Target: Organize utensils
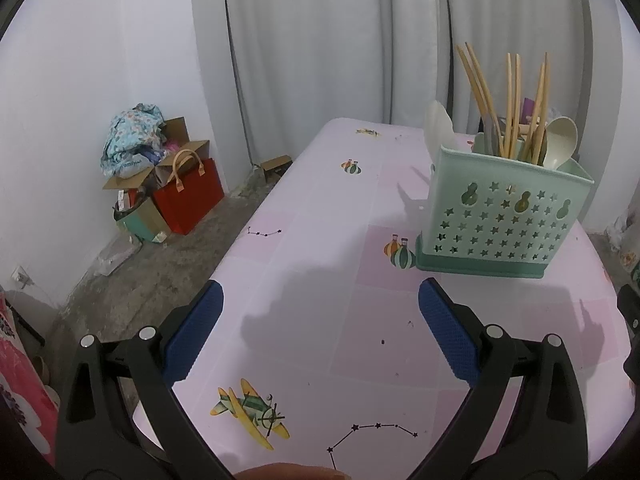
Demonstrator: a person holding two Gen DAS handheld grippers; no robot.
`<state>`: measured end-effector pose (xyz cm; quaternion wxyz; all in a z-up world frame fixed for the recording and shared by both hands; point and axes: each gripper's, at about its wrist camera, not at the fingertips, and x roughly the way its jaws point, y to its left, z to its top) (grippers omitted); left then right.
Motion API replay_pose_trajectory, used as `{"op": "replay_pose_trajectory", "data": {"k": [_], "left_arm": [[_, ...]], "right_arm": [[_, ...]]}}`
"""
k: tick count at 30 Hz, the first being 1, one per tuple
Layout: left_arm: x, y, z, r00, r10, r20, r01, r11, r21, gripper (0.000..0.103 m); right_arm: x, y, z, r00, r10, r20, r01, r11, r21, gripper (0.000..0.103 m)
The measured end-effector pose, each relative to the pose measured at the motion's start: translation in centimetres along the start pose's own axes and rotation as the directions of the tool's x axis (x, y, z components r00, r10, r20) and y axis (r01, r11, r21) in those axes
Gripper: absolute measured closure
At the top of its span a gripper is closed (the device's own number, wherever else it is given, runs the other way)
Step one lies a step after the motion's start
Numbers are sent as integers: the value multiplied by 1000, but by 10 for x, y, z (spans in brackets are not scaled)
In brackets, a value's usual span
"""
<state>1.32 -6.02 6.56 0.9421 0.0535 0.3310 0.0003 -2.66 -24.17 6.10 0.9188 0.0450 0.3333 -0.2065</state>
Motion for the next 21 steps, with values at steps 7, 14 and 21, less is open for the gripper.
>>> {"op": "replay_pose_trajectory", "data": {"k": [7, 14, 21], "left_arm": [[0, -1, -1, 1000, 0, -3, 0, 1000, -1, 9], [1, 0, -2, 1000, 1, -6, -1, 1000, 0, 9], [1, 1, -3, 1000, -1, -14, 1, 1000, 1, 9]], "right_arm": [[0, 0, 1, 1000, 4, -1, -4, 1000, 2, 7], [-1, 1, 0, 1000, 4, -1, -4, 1000, 3, 7], [-1, 0, 1, 1000, 4, -1, -4, 1000, 4, 7]]}}
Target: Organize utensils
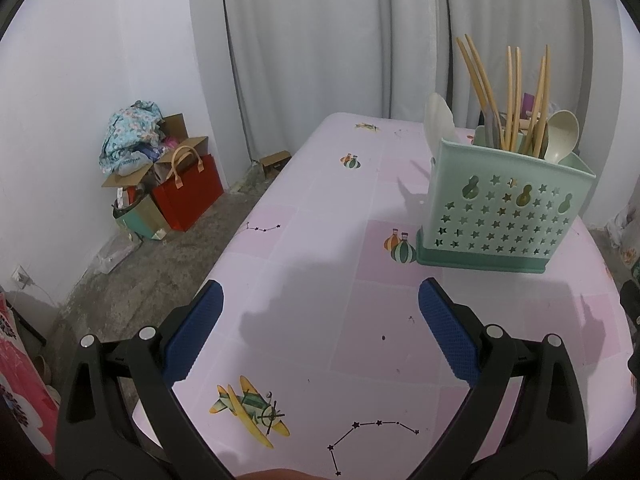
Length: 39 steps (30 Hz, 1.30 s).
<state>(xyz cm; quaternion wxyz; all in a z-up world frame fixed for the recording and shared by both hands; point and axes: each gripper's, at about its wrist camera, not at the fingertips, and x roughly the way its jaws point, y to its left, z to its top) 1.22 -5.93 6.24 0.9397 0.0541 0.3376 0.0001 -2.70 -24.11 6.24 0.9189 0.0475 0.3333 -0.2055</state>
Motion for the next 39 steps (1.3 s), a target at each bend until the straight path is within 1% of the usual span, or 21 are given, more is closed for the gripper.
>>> {"op": "replay_pose_trajectory", "data": {"k": [39], "left_arm": [[2, -1, 0, 1000, -6, -11, 6, 1000, 2, 9]], "right_arm": [[-1, 1, 0, 1000, 4, 1, -4, 1000, 0, 7]]}}
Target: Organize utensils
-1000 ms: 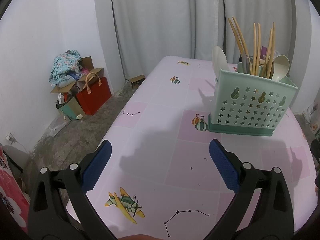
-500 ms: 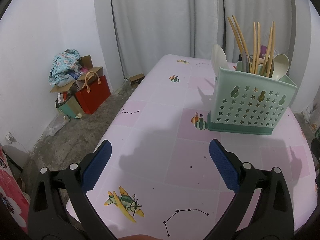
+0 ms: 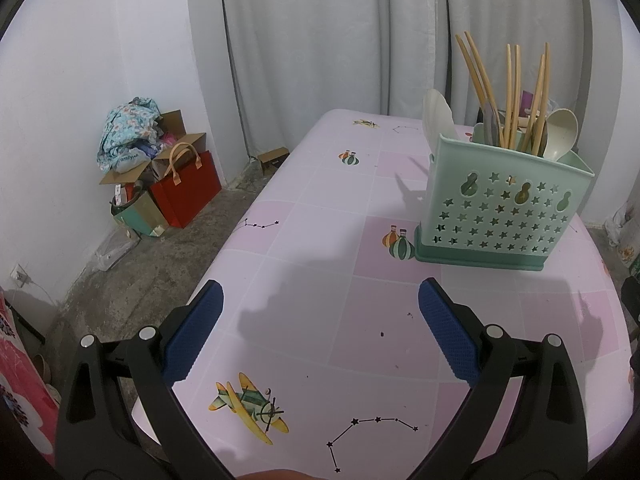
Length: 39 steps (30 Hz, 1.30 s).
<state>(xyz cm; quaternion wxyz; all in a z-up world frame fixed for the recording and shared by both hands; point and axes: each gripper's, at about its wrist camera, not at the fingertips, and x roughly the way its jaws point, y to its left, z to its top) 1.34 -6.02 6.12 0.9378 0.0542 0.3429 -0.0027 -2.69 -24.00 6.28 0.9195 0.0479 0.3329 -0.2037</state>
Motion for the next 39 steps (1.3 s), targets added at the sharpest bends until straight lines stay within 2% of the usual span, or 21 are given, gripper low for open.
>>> {"op": "replay_pose_trajectory", "data": {"k": [39], "left_arm": [[1, 0, 1, 1000, -13, -11, 13, 1000, 3, 9]], "right_arm": [[-1, 3, 3, 1000, 6, 0, -6, 1000, -4, 7]]}}
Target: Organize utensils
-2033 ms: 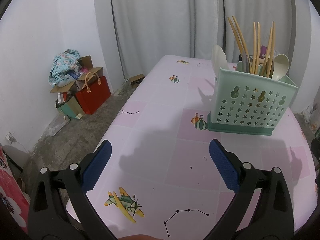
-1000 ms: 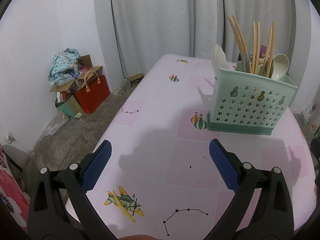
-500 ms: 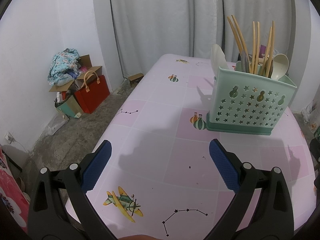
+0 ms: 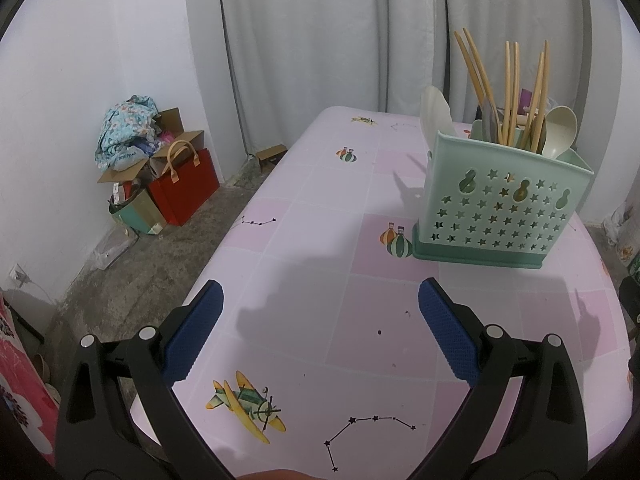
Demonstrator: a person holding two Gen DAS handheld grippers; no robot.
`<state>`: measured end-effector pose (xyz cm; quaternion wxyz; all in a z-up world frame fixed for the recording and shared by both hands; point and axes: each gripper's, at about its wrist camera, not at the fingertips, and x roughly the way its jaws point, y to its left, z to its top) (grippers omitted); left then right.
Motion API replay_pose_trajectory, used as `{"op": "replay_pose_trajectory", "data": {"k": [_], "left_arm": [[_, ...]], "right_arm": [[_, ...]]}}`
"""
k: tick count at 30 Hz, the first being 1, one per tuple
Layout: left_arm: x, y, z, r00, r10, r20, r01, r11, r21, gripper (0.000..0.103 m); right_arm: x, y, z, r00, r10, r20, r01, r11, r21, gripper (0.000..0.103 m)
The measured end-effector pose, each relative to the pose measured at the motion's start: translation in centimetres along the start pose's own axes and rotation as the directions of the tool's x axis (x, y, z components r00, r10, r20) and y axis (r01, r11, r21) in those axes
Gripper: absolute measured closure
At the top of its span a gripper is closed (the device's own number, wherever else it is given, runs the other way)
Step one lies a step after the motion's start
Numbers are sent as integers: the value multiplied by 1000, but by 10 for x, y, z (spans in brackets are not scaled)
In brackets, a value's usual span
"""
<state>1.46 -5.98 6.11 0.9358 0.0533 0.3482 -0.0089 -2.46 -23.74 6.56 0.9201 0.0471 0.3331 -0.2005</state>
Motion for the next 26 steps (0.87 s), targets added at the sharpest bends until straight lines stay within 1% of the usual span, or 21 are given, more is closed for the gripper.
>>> {"op": "replay_pose_trajectory", "data": {"k": [26], "left_arm": [[3, 3, -1, 1000, -1, -10, 1, 1000, 4, 9]], "right_arm": [[2, 1, -2, 1000, 2, -4, -2, 1000, 4, 7]]}}
